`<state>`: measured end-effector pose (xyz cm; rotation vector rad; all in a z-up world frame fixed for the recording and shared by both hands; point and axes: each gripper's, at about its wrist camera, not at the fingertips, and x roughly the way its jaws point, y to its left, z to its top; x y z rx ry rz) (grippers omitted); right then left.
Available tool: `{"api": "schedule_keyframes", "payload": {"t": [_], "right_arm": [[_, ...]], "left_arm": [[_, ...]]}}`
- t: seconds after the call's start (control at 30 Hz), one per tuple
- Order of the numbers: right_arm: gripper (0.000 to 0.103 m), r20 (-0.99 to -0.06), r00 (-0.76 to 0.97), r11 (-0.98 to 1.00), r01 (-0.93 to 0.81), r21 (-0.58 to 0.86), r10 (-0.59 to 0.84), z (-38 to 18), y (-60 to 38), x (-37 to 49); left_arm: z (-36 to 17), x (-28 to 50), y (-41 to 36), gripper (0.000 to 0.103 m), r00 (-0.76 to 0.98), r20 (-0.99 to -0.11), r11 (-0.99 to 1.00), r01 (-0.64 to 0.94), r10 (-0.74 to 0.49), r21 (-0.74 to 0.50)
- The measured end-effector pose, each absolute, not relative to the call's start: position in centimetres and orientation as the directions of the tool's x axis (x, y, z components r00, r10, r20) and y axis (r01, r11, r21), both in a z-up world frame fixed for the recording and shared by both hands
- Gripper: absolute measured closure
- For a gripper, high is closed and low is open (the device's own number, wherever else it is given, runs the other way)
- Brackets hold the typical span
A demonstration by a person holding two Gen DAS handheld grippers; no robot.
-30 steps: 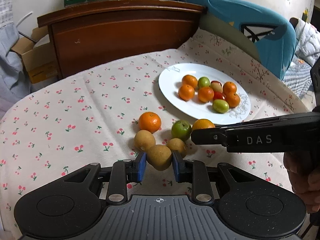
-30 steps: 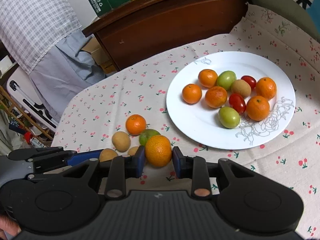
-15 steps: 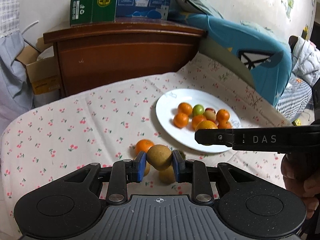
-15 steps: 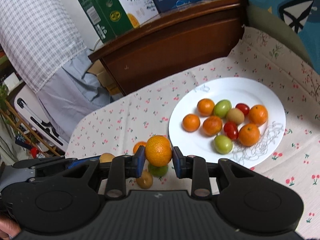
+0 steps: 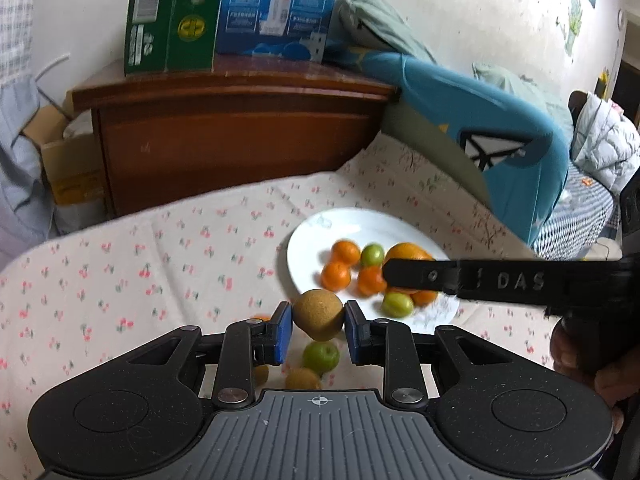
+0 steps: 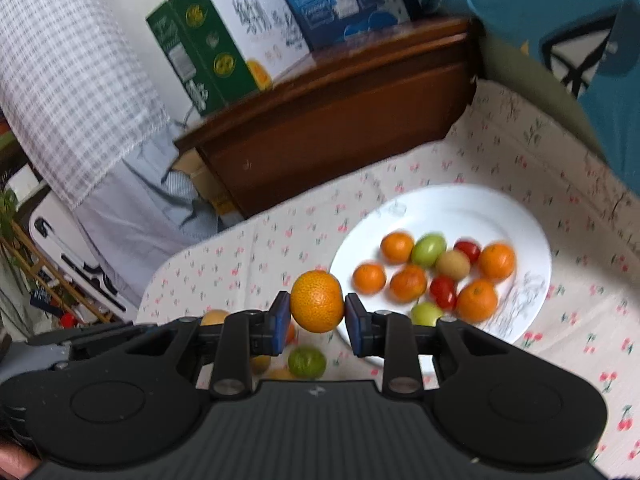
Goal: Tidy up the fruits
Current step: 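Carry the kiwi and mandarin over the white plate and open both tools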
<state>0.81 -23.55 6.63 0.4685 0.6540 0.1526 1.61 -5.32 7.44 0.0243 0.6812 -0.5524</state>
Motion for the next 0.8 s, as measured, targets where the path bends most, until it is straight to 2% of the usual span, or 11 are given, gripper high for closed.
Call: {"api": "schedule_keyframes", "payload": {"t": [0.23, 0.4, 0.8], "right_arm": [[0.074, -0.493, 0.84, 0.888, 0.031, 0.46, 0.226, 9.2, -26.6, 1.7], [0.074, -0.49, 0.853, 0.89, 0.069, 0.45, 0.181, 9.5, -28.6, 3.2], [0.074, -0.578, 0.802, 0.863, 0.179, 0.473, 0.15, 6.1, -31.7, 6.8]], "left_arm": [[9.2, 2.5, -6.6, 0.078, 0.656, -0.559, 0.843, 0.511, -0.508, -0.168], [9.6, 3.6, -7.8, 0.078, 0.66, -0.546, 0.838, 0.52, -0.516, -0.164], [7.1, 6.0, -10.4, 0.078, 0.6, -0.604, 0.828, 0.523, -0.525, -0.2]]}}
